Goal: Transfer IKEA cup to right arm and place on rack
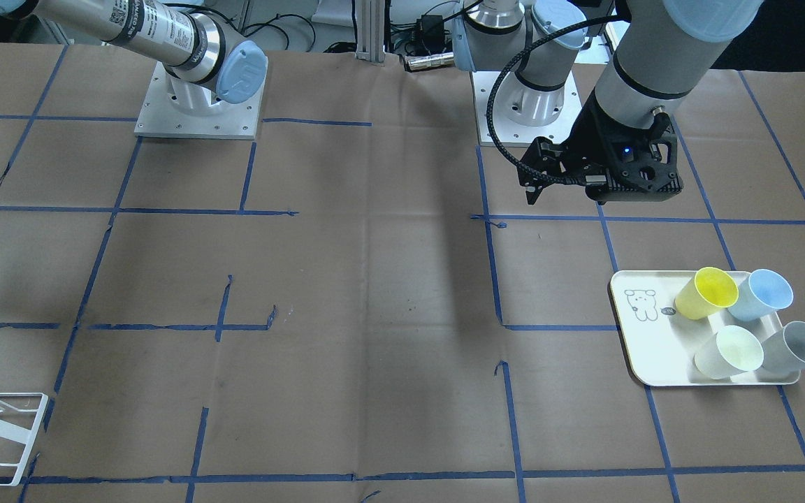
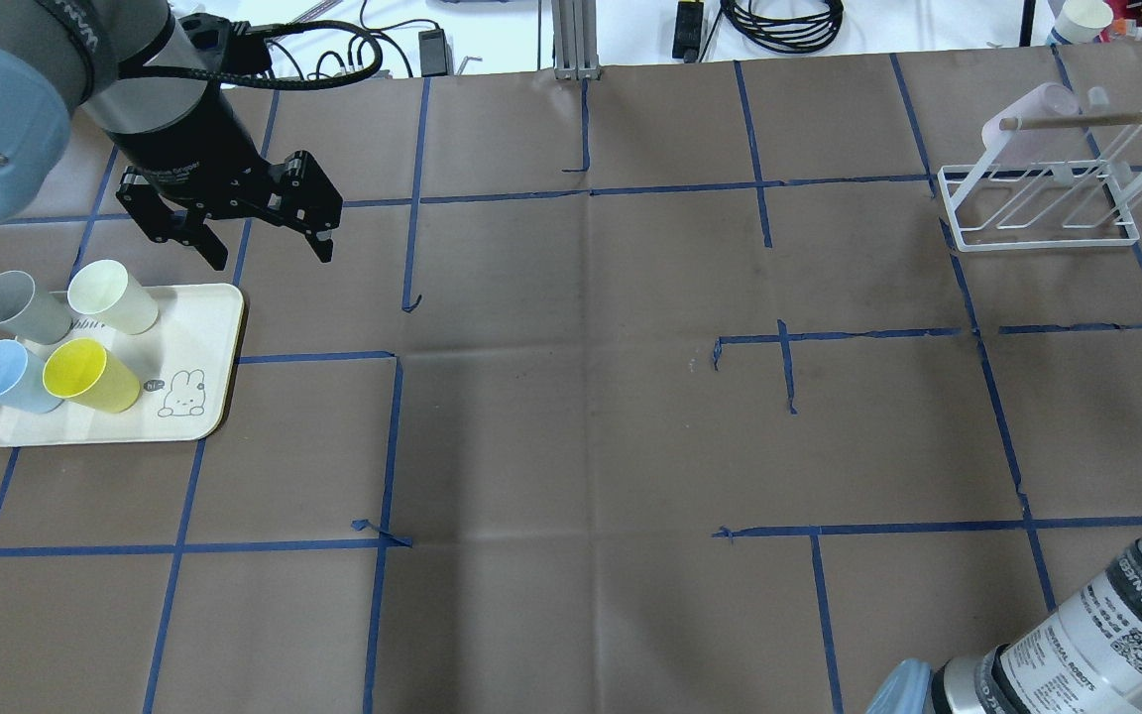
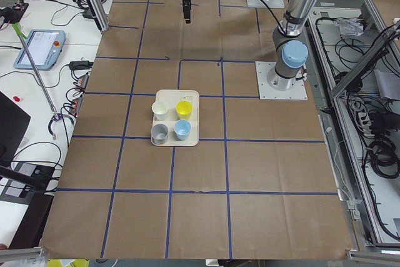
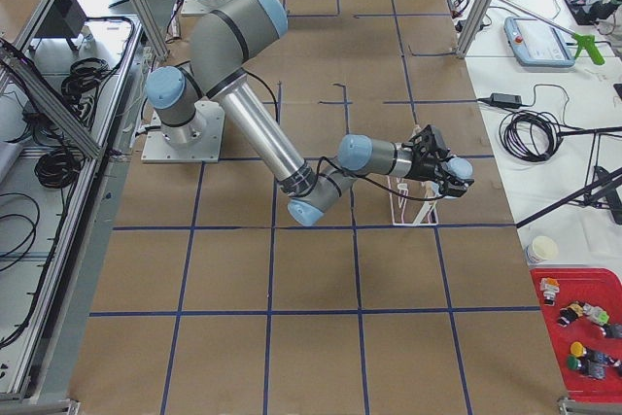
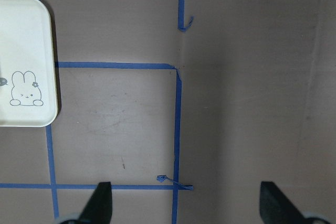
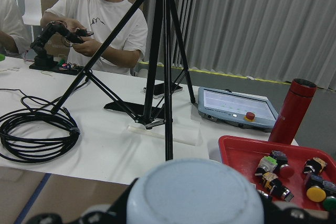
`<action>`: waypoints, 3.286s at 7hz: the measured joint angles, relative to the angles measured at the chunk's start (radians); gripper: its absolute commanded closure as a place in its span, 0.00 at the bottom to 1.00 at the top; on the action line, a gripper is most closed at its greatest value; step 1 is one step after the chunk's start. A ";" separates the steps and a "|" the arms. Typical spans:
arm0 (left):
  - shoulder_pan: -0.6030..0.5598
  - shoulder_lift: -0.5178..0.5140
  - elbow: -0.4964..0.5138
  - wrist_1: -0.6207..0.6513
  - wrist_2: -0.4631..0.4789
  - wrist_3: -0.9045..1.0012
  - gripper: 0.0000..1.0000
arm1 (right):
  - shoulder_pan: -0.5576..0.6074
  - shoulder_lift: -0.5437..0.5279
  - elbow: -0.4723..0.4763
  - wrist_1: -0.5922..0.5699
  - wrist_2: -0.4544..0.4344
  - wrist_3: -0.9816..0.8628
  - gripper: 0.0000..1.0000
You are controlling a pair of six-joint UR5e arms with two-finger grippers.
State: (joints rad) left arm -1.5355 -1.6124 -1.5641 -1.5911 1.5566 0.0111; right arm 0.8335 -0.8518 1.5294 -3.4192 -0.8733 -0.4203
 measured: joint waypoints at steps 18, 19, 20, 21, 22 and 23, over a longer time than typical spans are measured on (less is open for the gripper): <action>0.000 0.005 0.000 0.008 -0.001 -0.019 0.00 | 0.032 0.070 -0.012 -0.038 -0.011 0.026 0.00; 0.000 0.005 0.000 0.008 -0.001 -0.019 0.00 | 0.032 0.063 -0.013 -0.038 -0.013 0.028 0.00; 0.000 0.005 0.001 0.008 -0.001 -0.019 0.00 | 0.033 0.054 -0.016 -0.035 -0.014 0.029 0.00; -0.001 0.004 0.001 0.008 -0.001 -0.019 0.00 | 0.035 0.040 -0.020 -0.029 -0.015 0.029 0.00; -0.001 0.004 0.001 0.008 -0.001 -0.019 0.00 | 0.038 0.016 -0.023 -0.024 -0.015 0.028 0.00; 0.000 0.004 0.001 0.007 -0.001 -0.019 0.00 | 0.043 -0.014 -0.022 -0.022 -0.015 0.027 0.00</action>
State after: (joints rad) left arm -1.5357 -1.6089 -1.5632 -1.5837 1.5551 -0.0077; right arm 0.8770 -0.8661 1.5072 -3.4408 -0.8885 -0.3930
